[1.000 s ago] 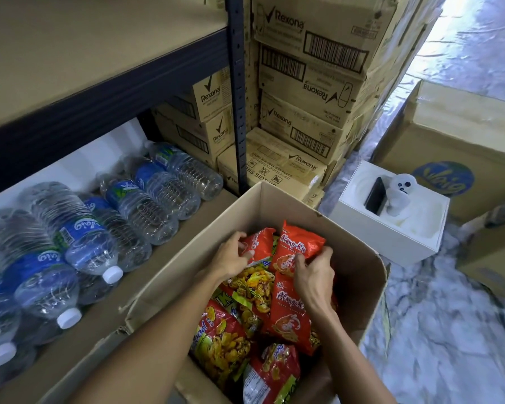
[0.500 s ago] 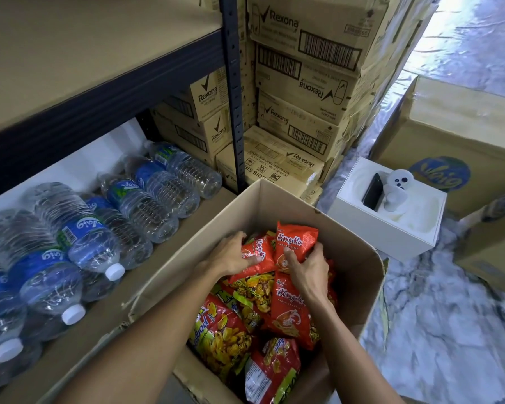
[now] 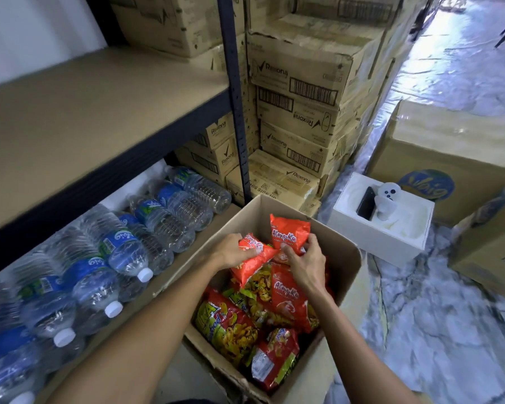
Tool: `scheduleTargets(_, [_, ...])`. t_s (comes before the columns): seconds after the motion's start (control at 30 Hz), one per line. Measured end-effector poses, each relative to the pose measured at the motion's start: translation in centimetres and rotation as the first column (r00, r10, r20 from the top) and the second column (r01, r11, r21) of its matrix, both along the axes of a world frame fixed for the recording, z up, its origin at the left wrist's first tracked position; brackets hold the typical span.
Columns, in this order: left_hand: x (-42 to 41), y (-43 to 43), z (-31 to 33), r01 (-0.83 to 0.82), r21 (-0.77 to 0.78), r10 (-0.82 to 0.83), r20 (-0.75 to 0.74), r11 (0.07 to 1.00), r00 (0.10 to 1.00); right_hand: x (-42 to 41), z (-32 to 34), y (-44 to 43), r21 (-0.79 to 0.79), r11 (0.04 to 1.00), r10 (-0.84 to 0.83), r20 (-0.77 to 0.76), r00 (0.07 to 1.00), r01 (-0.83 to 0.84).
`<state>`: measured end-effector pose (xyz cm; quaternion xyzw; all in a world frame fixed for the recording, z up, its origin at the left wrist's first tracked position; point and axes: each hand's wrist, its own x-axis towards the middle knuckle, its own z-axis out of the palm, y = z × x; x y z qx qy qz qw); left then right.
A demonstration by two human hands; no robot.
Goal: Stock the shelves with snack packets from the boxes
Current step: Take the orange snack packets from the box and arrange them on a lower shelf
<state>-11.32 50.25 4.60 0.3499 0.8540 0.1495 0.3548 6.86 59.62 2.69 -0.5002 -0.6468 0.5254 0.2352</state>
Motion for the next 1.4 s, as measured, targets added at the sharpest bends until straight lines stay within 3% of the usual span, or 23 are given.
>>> scheduleTargets(0.27, [2.9, -4.5, 9.9, -0.151, 0.207, 0.156, -0.008, 0.967, 0.988, 0.7, 8.2, -2.7, 0.056, 0.998, 0.047, -0.228, 0.972, -0.035])
scheduleTargets(0.6, [5.1, -11.3, 19.5, -0.246, 0.359, 0.359, -0.291, 0.9, 0.887, 1.5, 17.4, -7.0, 0.115, 0.976, 0.213, -0.367, 0.906, -0.183])
scheduleTargets(0.8, [5.5, -17.0, 25.5, -0.219, 0.555, 0.456, -0.333, 0.802, 0.826, 0.4, 23.4, -10.8, 0.192, 0.943, 0.329, -0.412, 0.85, -0.273])
scheduleTargets(1.0, [4.4, -24.2, 28.6, -0.279, 0.721, 0.566, -0.186, 0.634, 0.803, -2.7, 28.1, -16.7, 0.289, 0.879, 0.472, -0.406, 0.782, -0.38])
scheduleTargets(1.13, [4.2, -29.7, 30.1, -0.298, 0.773, 0.664, -0.204, 0.56, 0.719, -4.5, 30.3, -21.4, 0.331, 0.82, 0.572, -0.417, 0.707, -0.468])
scheduleTargets(1.4, [5.2, -41.0, 34.1, -0.391, 0.76, 0.841, -0.373, 0.52, 0.393, -8.4, 34.3, -31.3, 0.405, 0.671, 0.741, -0.398, 0.54, -0.622])
